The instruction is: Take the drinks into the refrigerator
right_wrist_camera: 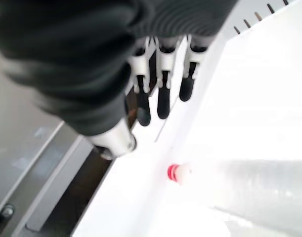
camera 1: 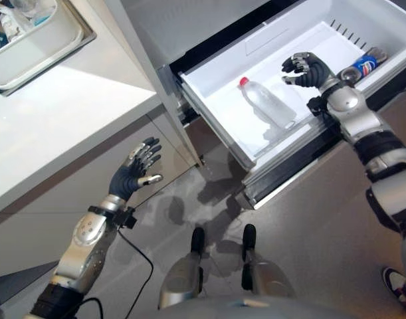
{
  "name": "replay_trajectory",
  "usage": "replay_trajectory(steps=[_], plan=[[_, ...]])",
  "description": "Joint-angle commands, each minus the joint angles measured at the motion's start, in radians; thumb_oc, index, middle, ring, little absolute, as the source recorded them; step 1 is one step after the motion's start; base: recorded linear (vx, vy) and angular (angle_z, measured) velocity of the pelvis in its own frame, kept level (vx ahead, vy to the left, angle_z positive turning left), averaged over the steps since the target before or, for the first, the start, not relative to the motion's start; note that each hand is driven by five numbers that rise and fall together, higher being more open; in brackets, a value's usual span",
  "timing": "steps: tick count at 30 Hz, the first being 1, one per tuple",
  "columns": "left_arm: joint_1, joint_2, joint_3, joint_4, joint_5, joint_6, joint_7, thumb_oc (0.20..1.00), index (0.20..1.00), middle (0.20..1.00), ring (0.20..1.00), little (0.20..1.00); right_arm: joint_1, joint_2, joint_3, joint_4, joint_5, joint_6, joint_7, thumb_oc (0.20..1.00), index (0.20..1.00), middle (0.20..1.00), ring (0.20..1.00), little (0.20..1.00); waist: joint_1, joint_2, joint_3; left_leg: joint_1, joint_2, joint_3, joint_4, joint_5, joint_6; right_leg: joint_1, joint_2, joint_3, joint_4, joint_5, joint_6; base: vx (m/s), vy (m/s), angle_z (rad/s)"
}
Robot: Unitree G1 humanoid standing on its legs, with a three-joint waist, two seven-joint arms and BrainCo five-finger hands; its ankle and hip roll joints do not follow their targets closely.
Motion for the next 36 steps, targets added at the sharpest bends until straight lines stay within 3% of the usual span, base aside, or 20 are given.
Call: replay_trajectory(steps=[1,6,7,9,14,15,20,23,29,33,36], plan=[[-0.009,0.015,0.02,-0.083,0.025,-0.068,0.001,1.0,1.0,1.0,1.0,1.0,-0.019,0.012,0.077,0.035,-0.02,-0.007,-0.008,0.2,0.2,0.2,0.2,0.2,-0.007,-0.024,0.023,-0.001,-0.04,-0.035,0.029,-0.025,0.046,-0.042,-0.036,-0.003,0.237,-0.199,0.058,-0.01,-0.003,0.04],[-0.023,0.014,0.023,-0.07,0.03,-0.063,-0.008,1.0,1.0,1.0,1.0,1.0,-0.029,-0.017,0.08,0.016,-0.044,-0.004,-0.009,0.2,0.2,0.2,0.2,0.2,-0.008,-0.036,0.008,0.007,-0.04,-0.038,0.036,-0.031,0.045,-0.023,-0.039,-0.01,0.23,-0.2,0.057,0.0,-0.004,0.06],[-0.027,0.012,0.022,-0.061,0.031,-0.062,-0.011,1.0,1.0,1.0,1.0,1.0,-0.029,-0.032,0.078,-0.007,-0.042,-0.004,-0.009,0.404,0.404,0.404,0.404,0.404,-0.01,-0.04,0.003,0.011,-0.041,-0.037,0.041,-0.035,0.044,-0.015,-0.04,-0.01,0.229,-0.2,0.057,0.0,0.0,0.0],[-0.029,0.011,0.027,-0.055,0.029,-0.059,-0.016,1.0,1.0,1.0,1.0,1.0,-0.024,-0.07,0.068,-0.077,-0.031,-0.011,-0.011,1.0,1.0,1.0,1.0,1.0,-0.014,-0.048,-0.01,0.016,-0.043,-0.035,0.047,-0.042,0.044,0.0,-0.041,-0.011,0.219,-0.2,0.057,0.0,0.0,0.0],[-0.035,-0.011,0.03,-0.033,0.029,-0.054,-0.018,1.0,1.0,1.0,1.0,1.0,0.051,-0.172,-0.017,-0.284,0.031,-0.044,-0.021,1.0,1.0,1.0,1.0,1.0,-0.024,-0.069,-0.042,0.031,-0.045,-0.032,0.058,-0.057,0.044,0.037,-0.043,-0.012,0.195,-0.196,0.059,0.01,0.005,0.0],[-0.032,-0.022,0.043,-0.025,0.039,-0.055,-0.021,1.0,1.0,1.0,1.0,1.0,0.144,-0.23,-0.096,-0.423,0.059,-0.076,-0.019,1.0,1.0,1.0,1.0,1.0,-0.037,-0.078,-0.06,0.041,-0.046,-0.026,0.063,-0.068,0.046,0.052,-0.044,-0.009,0.187,-0.195,0.06,0.04,0.038,-0.01],[-0.011,-0.058,0.069,-0.004,0.042,-0.054,-0.024,1.0,1.0,1.0,1.0,1.0,0.473,-0.271,-0.402,-0.688,0.149,-0.133,-0.012,1.0,1.0,1.0,1.0,1.0,-0.063,-0.1,-0.107,0.076,-0.049,-0.004,0.072,-0.095,0.056,0.098,-0.048,0.008,0.161,-0.19,0.066,0.05,0.04,-0.03],[0.005,-0.082,0.089,-0.007,0.048,-0.055,-0.03,1.0,1.0,1.0,1.0,1.0,0.648,-0.222,-0.561,-0.792,0.184,-0.165,-0.005,1.0,1.0,1.0,1.0,1.0,-0.08,-0.101,-0.135,0.091,-0.052,0.01,0.074,-0.108,0.063,0.115,-0.05,0.021,0.145,-0.185,0.069,0.05,0.038,-0.2],[0.045,-0.146,0.159,-0.009,0.066,-0.062,-0.041,1.0,1.0,1.0,1.0,1.0,1.008,-0.105,-0.897,-1.024,0.058,-0.215,-0.035,1.0,1.0,1.0,1.0,1.0,-0.117,-0.105,-0.191,0.122,-0.051,0.061,0.077,-0.131,0.079,0.129,-0.048,0.073,0.129,-0.17,0.08,0.05,0.039,-0.3],[0.08,-0.18,0.208,-0.019,0.076,-0.067,-0.054,1.0,1.0,1.0,1.0,1.0,1.198,0.037,-1.004,-1.058,-0.019,-0.232,-0.037,1.0,1.0,1.0,1.0,1.0,-0.147,-0.098,-0.215,0.142,-0.051,0.081,0.064,-0.139,0.085,0.133,-0.045,0.094,0.119,-0.168,0.084,0.03,0.016,-0.29],[0.105,-0.198,0.231,-0.021,0.082,-0.07,-0.057,1.0,1.0,1.0,1.0,1.0,1.28,0.15,-1.003,-0.975,-0.046,-0.233,-0.042,1.0,1.0,1.0,1.0,1.0,-0.163,-0.094,-0.226,0.152,-0.05,0.095,0.058,-0.143,0.088,0.135,-0.043,0.109,0.116,-0.166,0.084,0.03,0.012,-0.23]])
